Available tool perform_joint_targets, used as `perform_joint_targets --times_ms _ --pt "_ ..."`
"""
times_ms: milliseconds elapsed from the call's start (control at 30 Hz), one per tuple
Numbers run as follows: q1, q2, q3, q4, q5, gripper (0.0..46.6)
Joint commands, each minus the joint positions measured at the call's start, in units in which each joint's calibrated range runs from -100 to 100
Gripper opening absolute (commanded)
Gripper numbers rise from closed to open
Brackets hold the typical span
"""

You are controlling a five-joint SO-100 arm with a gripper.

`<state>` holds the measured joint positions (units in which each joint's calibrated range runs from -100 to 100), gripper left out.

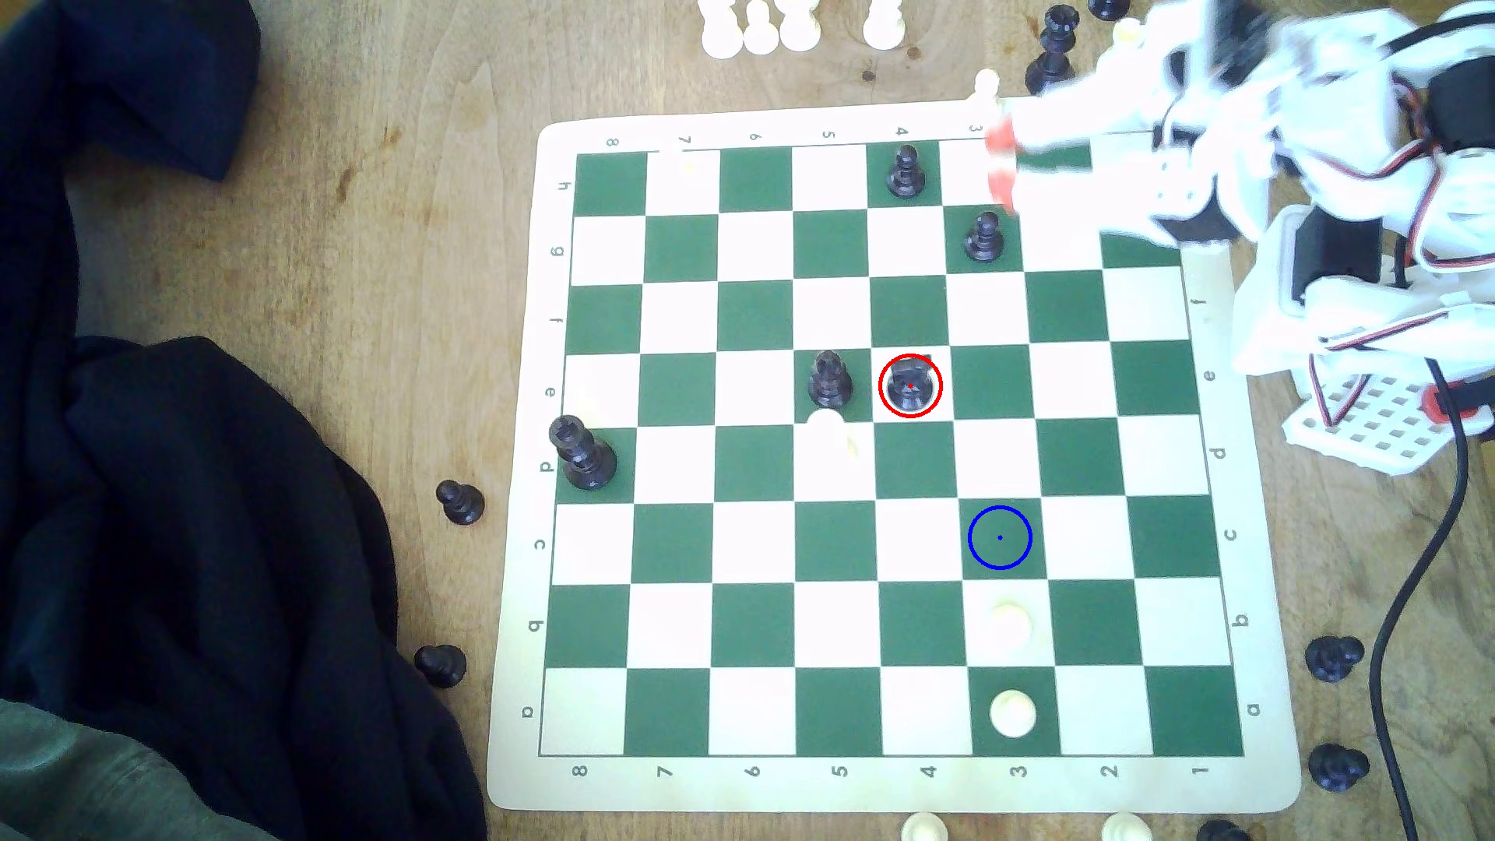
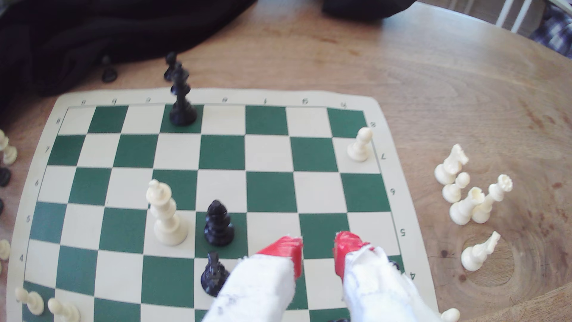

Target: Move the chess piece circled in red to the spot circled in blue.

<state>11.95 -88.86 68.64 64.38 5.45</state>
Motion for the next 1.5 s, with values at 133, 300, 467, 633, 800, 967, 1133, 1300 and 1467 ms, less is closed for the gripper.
perform_joint_targets --times_ms 133,300,467,633,800,967,1133,1300,1467 --pt "-6.20 19.93 -6.26 -0.75 1.17 9.2" --pt "-7.92 28.25 -8.08 -2.38 2.15 8.7" --pt "-8.00 34.27 -9.08 -4.60 2.00 9.4" --pt "-8.54 37.75 -9.08 -5.82 1.71 12.2" --pt "-9.40 41.23 -9.08 -9.26 -0.29 12.8" --pt "-10.03 45.65 -9.26 -12.95 -1.86 12.8" --pt "-9.72 48.79 -9.71 -15.24 -1.90 12.8" --pt "-9.48 50.91 -10.62 -16.96 -2.10 12.8" --pt "-10.03 53.46 -12.70 -19.58 -3.22 12.5"
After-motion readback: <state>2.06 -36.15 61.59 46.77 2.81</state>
